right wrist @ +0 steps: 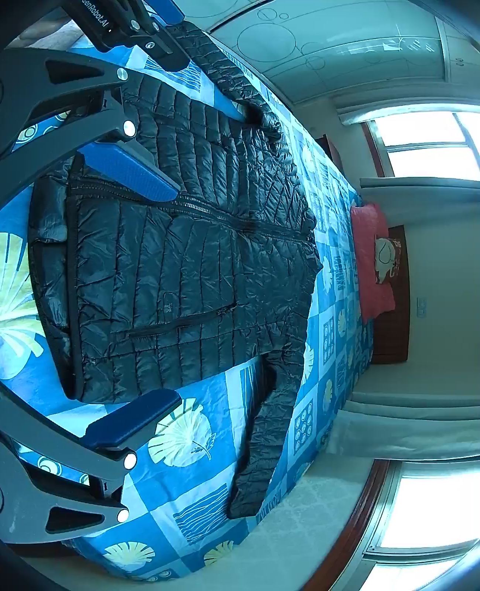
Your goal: Fold large clothes
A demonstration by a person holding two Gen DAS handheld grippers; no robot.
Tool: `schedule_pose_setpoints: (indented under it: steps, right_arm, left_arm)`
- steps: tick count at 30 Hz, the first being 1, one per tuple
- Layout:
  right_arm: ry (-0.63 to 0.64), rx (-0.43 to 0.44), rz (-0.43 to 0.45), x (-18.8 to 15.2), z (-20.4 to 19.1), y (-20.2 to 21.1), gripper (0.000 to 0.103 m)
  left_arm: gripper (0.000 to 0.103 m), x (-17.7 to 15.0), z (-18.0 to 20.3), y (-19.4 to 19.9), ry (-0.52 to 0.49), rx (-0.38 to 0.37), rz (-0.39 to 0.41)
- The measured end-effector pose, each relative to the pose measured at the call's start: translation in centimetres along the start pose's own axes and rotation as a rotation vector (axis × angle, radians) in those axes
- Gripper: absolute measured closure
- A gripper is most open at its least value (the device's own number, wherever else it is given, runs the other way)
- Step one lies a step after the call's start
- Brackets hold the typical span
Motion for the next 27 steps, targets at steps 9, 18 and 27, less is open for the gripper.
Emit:
schedule_pose_setpoints:
  steps: [9, 18, 27]
  right_arm:
    - [-0.002, 0.001, 0.001, 0.01, -0.02, 0.02, 0.002]
    - [-0.002, 0.002, 0.002, 0.02, -0.04, 0.05, 0.002]
    - [-0.002, 0.002, 0.004, 0.03, -0.05, 0.07, 0.002]
  left_arm:
    - [0.005, -0.01, 0.05, 0.03, -0.002, -0.003, -0.001]
    - [0.005, -0.15, -0.01, 0.15, -0.004, 0.000, -0.002]
    - [0.005, -0.37, -0.74, -0.10, -0.003, 0.006, -0.009]
Point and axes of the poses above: each gripper's, at about its wrist camera, not at the fingertips, and y roughly against the way its jaws point, z to its right, x to its top, the point moved 4 cm from there along -y, roughly the way its jaws point, and after that the axes turned 15 degrees about z, right-handed, at the moved point
